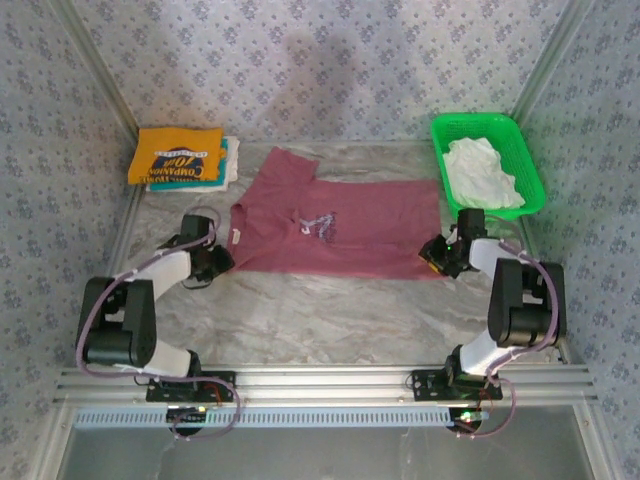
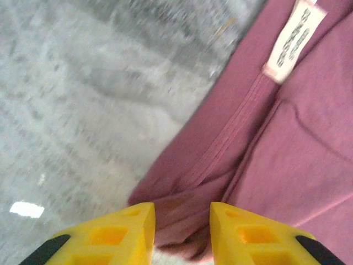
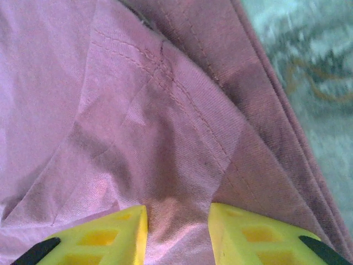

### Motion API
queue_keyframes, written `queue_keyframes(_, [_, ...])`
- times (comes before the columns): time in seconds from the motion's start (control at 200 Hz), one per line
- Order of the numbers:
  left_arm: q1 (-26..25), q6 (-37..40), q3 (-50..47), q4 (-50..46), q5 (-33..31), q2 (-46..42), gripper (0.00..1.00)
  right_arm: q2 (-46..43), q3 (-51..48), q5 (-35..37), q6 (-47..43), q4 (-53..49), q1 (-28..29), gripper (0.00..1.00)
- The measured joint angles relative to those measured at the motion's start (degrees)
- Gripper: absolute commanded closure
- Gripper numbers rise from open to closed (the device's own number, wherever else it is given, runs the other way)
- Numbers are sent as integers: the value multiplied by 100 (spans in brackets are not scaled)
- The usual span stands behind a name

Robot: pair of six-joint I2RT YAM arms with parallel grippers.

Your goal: Fold and stack the t-shirts

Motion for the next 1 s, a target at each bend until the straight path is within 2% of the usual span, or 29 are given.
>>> queue_keyframes(0.19, [-50,-2,-151,-385,-33,-586,67,-483,31,339,-105,-560,446,60])
queue_keyframes(0.335, [-398,31,234,-678,-212,-918,66,-765,678,898,-289,-931,977,57])
queue_keyframes(0.425, [-557,149,584,-627,-229,-909,66,-726,1069,1073,-391,-988,1025,57])
queue_keyframes(0.63, [-577,345,938,-164,-225,-31,66,337,2076,1482,-632,-1379,938,57])
queue_keyframes(0.81, [-535,372,979,146,-160,940,66,1250,2485,1639,-807,-1703,946,58])
queue_keyframes(0.999, [-334,299,1088,483,37,1300,67,1860,2944,1781,-918,-1873,1185,59])
